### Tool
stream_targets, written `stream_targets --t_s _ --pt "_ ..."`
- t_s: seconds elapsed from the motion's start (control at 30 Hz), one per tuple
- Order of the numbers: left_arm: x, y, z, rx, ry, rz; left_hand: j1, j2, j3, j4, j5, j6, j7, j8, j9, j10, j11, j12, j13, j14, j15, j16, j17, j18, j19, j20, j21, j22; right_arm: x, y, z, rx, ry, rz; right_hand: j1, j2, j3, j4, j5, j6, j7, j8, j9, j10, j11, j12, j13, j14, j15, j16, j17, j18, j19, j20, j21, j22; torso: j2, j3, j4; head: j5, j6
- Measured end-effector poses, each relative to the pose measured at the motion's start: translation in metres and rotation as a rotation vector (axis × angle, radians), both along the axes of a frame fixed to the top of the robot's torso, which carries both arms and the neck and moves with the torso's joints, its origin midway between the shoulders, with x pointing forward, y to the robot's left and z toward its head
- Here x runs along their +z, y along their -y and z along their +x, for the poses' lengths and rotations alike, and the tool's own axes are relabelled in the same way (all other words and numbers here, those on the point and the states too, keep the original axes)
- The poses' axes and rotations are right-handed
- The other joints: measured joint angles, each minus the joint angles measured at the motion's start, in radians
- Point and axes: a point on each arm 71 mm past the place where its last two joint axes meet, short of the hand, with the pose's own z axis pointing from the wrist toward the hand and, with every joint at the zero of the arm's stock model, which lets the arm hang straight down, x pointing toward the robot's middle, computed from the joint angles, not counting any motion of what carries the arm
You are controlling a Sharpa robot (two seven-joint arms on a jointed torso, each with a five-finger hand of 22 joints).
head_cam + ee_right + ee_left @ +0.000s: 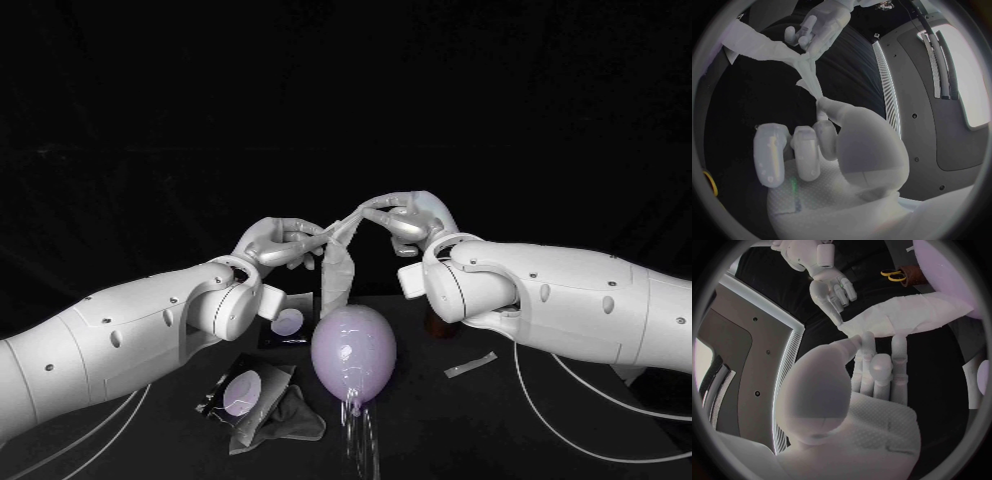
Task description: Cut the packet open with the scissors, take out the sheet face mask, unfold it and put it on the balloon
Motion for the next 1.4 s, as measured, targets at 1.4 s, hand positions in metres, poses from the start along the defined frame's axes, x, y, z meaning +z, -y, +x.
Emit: stream_targets --t_s 1.4 --pt "0.069 -0.023 0.032 0.032 0.094 0.137 -0.032 -0.031 0.069 -0.060 0.003 0.015 -0.001 0.026 -0.031 0.018 -0.007 0.039 0.012 0.110 -0.010 0.095 0.215 0.003 0.059 -0.019 0.093 0.094 0.038 0.035 0.040 -0.057 0.168 -0.166 -0.004 -0.004 0.004 -0.004 0.001 -0.002 0.005 0.006 0.000 -0.004 0.000 0.002 0.000 0.000 0.000 0.002 0.000 0.000 0.002 -0.002 0.004 0.000 -0.003 0.0014 0.0000 0.011 0.023"
